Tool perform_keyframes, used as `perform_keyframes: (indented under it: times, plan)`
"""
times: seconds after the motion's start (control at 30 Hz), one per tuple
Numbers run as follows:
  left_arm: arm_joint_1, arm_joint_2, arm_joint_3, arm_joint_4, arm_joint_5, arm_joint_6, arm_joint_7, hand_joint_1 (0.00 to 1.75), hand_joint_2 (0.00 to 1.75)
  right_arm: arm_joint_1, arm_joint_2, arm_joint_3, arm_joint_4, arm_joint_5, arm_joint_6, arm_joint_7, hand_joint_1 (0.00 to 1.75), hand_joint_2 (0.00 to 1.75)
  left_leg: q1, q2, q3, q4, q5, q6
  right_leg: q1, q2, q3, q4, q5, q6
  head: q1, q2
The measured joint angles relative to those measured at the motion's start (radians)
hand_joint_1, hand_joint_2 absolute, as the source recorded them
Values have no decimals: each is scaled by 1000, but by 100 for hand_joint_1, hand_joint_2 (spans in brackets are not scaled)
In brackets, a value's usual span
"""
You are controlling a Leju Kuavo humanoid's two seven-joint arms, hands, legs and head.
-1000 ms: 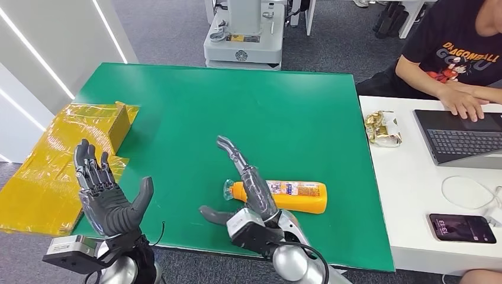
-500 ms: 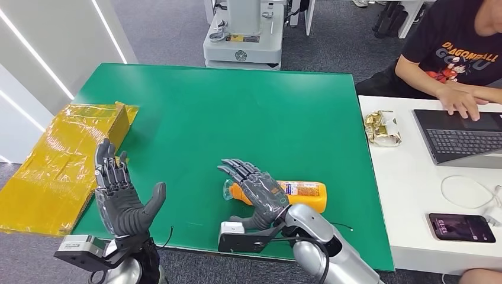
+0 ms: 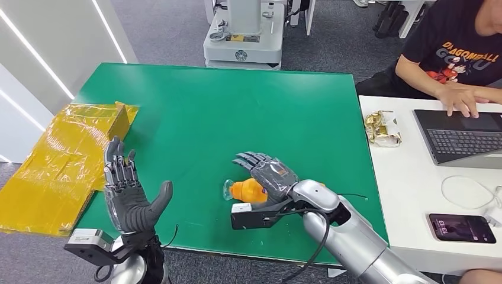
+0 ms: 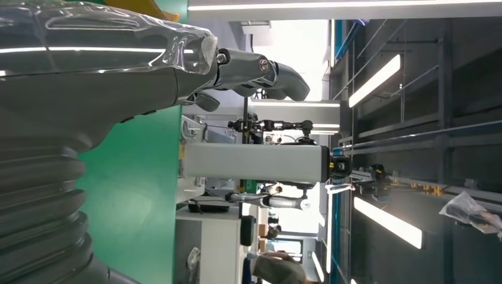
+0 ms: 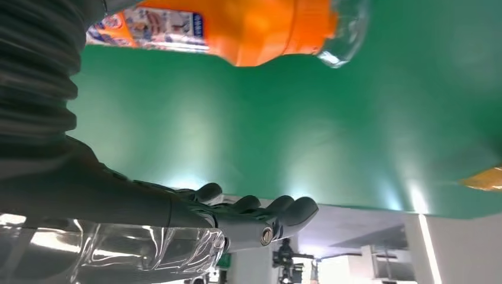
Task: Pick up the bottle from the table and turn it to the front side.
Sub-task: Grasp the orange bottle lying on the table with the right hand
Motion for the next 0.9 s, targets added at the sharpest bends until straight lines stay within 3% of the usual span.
perform_keyframes:
  times: [0.47,0.9]
  plan:
    - [0,-2,-3,3,-6,16,0,0,175,-61,3,20,175,15,1,176,0,175,0,0,0,0,0,0,0,0,0,0,0,0,0,0]
    - [-10,-11,-3,12,7,13,0,0,175,35,3,-2,195,45,-3,241,0,175,0,0,0,0,0,0,0,0,0,0,0,0,0,0]
